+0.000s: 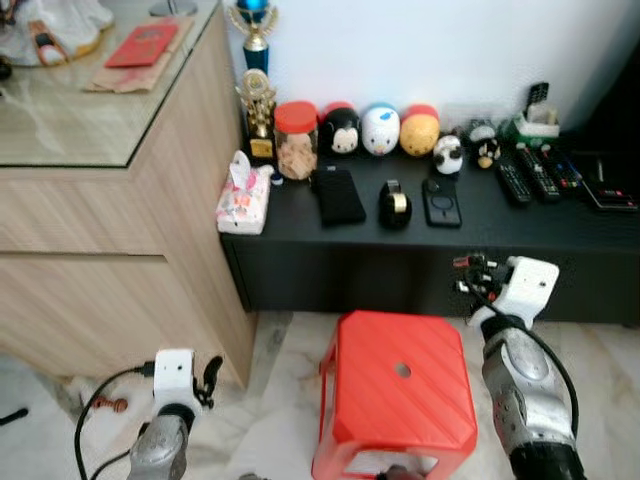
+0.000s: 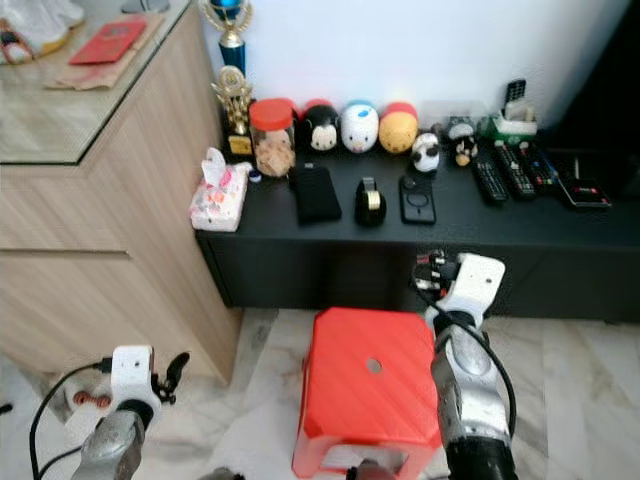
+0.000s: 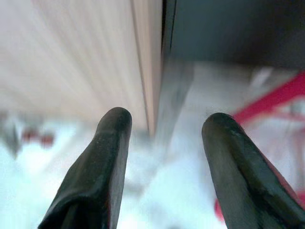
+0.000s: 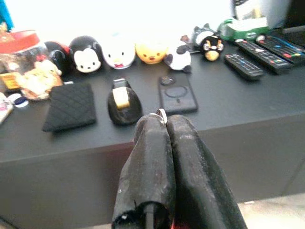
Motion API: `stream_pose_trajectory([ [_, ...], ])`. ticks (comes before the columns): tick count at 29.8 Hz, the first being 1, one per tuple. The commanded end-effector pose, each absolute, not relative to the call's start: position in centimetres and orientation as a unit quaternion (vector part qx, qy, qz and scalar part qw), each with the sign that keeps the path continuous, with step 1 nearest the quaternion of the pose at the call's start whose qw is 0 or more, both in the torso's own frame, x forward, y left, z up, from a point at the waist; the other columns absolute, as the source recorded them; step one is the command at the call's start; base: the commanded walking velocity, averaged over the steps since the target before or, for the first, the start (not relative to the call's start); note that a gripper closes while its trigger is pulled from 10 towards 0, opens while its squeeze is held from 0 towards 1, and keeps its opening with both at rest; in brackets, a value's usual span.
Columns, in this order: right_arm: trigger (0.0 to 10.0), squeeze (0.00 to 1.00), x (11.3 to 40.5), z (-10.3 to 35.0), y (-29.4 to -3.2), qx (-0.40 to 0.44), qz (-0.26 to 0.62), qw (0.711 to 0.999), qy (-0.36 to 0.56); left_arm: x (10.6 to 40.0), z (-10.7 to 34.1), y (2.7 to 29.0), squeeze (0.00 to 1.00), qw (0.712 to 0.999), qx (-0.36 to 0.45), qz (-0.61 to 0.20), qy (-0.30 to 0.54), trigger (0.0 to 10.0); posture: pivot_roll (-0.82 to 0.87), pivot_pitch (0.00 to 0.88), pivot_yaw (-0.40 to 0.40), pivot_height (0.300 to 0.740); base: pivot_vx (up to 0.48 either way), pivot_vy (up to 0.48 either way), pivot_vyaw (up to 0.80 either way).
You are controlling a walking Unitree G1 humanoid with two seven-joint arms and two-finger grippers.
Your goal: Hang keys on a hook
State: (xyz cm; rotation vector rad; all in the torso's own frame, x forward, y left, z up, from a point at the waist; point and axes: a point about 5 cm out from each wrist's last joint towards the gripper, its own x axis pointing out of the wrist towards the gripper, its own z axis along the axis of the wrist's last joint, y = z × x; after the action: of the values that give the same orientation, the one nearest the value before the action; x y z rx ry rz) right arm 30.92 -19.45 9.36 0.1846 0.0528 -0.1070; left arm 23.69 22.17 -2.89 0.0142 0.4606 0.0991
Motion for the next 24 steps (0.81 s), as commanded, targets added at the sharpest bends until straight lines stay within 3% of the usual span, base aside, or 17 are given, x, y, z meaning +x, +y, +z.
stream_pose_trajectory([
  [1, 10.0, 0.0, 31.0, 10.0, -19.4, 0.091, -0.052, 0.994, 0.015, 22.1, -4.5, 22.2, 0.0, 0.957, -0.002, 0.062, 0.282, 10.0, -0.09, 0.063, -0.041, 0.703, 0.0, 0.0, 0.0],
  [4, 10.0, 0.0, 31.0, 10.1, -19.4, 0.088, -0.051, 0.995, 0.012, 19.8, -6.2, 22.7, 0.0, 0.935, -0.009, 0.082, 0.345, 10.0, -0.09, 0.063, -0.043, 0.703, 0.0, 0.0, 0.0],
  [10, 10.0, 0.0, 30.9, 10.4, -19.4, 0.082, -0.05, 0.995, 0.004, 17.0, -7.5, 23.6, 0.0, 0.914, -0.005, 0.117, 0.388, 10.0, -0.1, 0.067, -0.034, 0.703, 0.0, 0.0, 0.0],
  [24, 10.0, 0.0, 30.7, 9.7, -19.3, 0.058, -0.062, 0.996, 0.026, 16.4, -8.1, 22.9, 0.0, 0.908, -0.021, 0.119, 0.4, 10.0, -0.1, 0.067, -0.025, 0.74, -0.061, 0.0, 0.0],
])
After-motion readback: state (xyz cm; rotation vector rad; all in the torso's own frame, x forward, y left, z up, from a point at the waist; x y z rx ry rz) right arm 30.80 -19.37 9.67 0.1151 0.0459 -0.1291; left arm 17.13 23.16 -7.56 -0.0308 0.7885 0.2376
